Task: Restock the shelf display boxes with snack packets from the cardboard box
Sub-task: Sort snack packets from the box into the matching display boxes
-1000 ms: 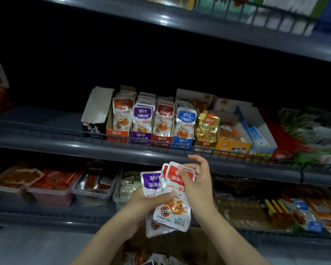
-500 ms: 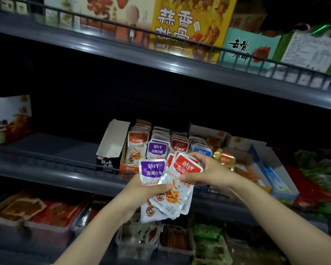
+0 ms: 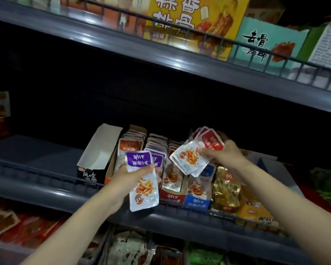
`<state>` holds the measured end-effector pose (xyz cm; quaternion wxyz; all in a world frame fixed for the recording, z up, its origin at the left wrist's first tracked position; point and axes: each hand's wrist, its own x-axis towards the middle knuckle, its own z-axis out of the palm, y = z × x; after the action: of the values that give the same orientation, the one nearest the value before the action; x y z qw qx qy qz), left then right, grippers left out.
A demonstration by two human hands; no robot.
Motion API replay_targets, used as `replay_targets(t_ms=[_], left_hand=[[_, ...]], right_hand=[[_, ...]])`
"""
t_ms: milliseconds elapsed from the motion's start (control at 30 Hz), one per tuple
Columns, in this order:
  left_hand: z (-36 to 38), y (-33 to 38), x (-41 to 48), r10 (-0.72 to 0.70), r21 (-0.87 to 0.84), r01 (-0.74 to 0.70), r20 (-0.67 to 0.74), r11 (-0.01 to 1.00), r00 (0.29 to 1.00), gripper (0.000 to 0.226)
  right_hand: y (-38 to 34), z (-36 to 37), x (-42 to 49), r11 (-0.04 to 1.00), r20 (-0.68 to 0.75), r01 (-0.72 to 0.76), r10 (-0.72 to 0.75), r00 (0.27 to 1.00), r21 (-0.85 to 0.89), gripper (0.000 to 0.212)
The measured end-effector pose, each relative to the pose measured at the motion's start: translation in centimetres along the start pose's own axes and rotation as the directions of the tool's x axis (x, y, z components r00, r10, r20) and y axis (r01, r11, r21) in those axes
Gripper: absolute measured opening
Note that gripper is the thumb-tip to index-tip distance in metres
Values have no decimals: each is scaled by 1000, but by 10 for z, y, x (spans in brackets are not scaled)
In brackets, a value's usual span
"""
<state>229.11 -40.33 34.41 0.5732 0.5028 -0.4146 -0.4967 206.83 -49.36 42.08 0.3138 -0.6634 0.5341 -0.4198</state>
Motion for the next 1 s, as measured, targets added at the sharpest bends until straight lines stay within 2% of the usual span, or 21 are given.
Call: replay_targets(t_ms=[100, 167, 267, 400, 500, 633, 667, 767, 800, 900, 1000], left_hand=[[-1, 0, 7, -3, 4, 3, -18, 1000, 1000, 5], [-2, -1, 9, 13, -6, -13, -11, 1000, 1000, 10], [-2, -3, 12, 34, -5, -34, 13, 999, 999, 4], [-6, -8, 16, 32, 2, -32, -5, 999, 999, 17], [-4, -12, 16, 25, -13, -25, 10, 1000, 1000, 15], [3, -15, 15, 28, -11, -27, 61, 1000, 998, 13], [5, -16, 15, 35, -13, -34, 74, 999, 997, 13], [7, -17, 14, 49, -29, -47, 85, 998, 995, 11], [7, -16, 13, 44, -29, -41, 87, 999, 995, 12], [5, -16, 14, 45, -18, -44, 92, 999, 995, 11], [5, -15, 14, 50, -1, -50, 89, 999, 995, 12]], right_hand=[[12, 17, 16, 999, -13, -24, 24, 1000, -45, 19], [18, 27, 26, 995, 13, -8, 9, 1000, -95, 24], [21, 35, 35, 966, 95, 81, -59, 994, -245, 63], [11, 29, 39, 940, 155, 136, -91, 984, -312, 79], [14, 29, 39, 943, 197, 142, -85, 977, -301, 71], [28, 32, 41, 923, 238, 116, -28, 971, -367, 44], [28, 29, 41, 910, 242, 124, -27, 970, -395, 45], [21, 20, 43, 884, 277, 180, -60, 959, -431, 73], [19, 18, 44, 874, 281, 182, -54, 958, -450, 75], [14, 18, 48, 856, 313, 151, 13, 950, -494, 47], [13, 27, 51, 821, 360, 200, 7, 933, -535, 43]])
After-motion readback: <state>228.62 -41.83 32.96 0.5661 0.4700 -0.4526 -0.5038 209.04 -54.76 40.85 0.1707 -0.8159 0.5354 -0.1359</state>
